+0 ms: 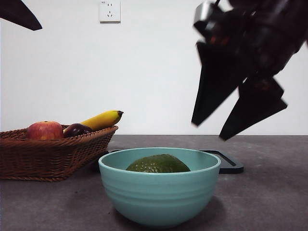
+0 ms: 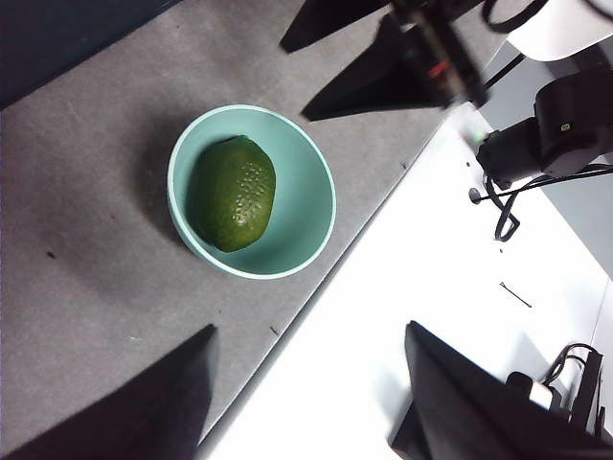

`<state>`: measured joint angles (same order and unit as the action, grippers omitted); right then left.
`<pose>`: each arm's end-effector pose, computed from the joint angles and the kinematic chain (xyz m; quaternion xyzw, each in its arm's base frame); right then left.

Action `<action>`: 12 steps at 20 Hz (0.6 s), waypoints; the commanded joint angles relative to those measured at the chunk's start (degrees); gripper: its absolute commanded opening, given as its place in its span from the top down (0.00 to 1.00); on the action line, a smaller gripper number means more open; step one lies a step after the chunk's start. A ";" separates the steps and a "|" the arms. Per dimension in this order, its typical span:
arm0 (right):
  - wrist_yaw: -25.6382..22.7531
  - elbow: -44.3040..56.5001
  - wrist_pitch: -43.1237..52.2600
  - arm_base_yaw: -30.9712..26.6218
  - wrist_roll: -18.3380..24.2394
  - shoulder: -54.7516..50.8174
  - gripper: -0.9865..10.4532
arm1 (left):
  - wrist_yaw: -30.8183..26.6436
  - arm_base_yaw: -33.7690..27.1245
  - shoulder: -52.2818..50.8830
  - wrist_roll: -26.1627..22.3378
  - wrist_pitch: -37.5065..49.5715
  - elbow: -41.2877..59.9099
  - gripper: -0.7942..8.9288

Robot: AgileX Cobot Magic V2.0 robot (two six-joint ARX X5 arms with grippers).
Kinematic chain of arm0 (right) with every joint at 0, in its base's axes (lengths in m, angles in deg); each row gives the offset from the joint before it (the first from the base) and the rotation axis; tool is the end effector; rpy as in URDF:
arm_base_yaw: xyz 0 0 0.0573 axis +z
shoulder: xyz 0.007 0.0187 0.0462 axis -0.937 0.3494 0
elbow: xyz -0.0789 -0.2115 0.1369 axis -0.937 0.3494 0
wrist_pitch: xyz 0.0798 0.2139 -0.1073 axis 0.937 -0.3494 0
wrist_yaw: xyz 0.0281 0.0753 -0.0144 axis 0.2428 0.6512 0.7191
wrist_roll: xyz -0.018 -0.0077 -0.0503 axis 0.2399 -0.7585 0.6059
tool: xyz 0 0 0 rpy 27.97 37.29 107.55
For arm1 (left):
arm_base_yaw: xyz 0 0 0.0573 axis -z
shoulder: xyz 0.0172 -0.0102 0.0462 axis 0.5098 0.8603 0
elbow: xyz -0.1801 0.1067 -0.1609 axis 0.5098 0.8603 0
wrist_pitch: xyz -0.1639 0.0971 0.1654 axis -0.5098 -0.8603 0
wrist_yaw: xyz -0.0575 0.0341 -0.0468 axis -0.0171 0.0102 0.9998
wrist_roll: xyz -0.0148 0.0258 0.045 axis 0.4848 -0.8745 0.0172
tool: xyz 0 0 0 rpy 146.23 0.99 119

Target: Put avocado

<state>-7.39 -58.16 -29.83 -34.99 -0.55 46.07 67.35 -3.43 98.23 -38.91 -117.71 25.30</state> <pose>0.2018 0.1520 0.2205 -0.0354 0.5212 0.3919 0.7573 0.1513 -0.0974 0.3223 -0.0061 0.4753 -0.4845 0.7344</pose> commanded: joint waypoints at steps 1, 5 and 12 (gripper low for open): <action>-1.92 -1.07 1.90 2.10 -0.79 3.02 0.68 | 0.31 0.28 0.35 -1.14 0.35 -0.87 0.60; -8.02 -1.07 4.63 4.48 -1.36 6.16 0.74 | 0.33 0.28 0.35 -1.14 0.42 -0.87 0.60; -9.14 -1.07 7.23 6.34 -1.90 9.29 0.78 | 0.31 0.28 0.35 -1.14 0.57 -0.87 0.60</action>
<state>-16.27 -58.18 -22.92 -29.28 -1.84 54.44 67.35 -3.43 98.20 -39.30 -117.40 25.30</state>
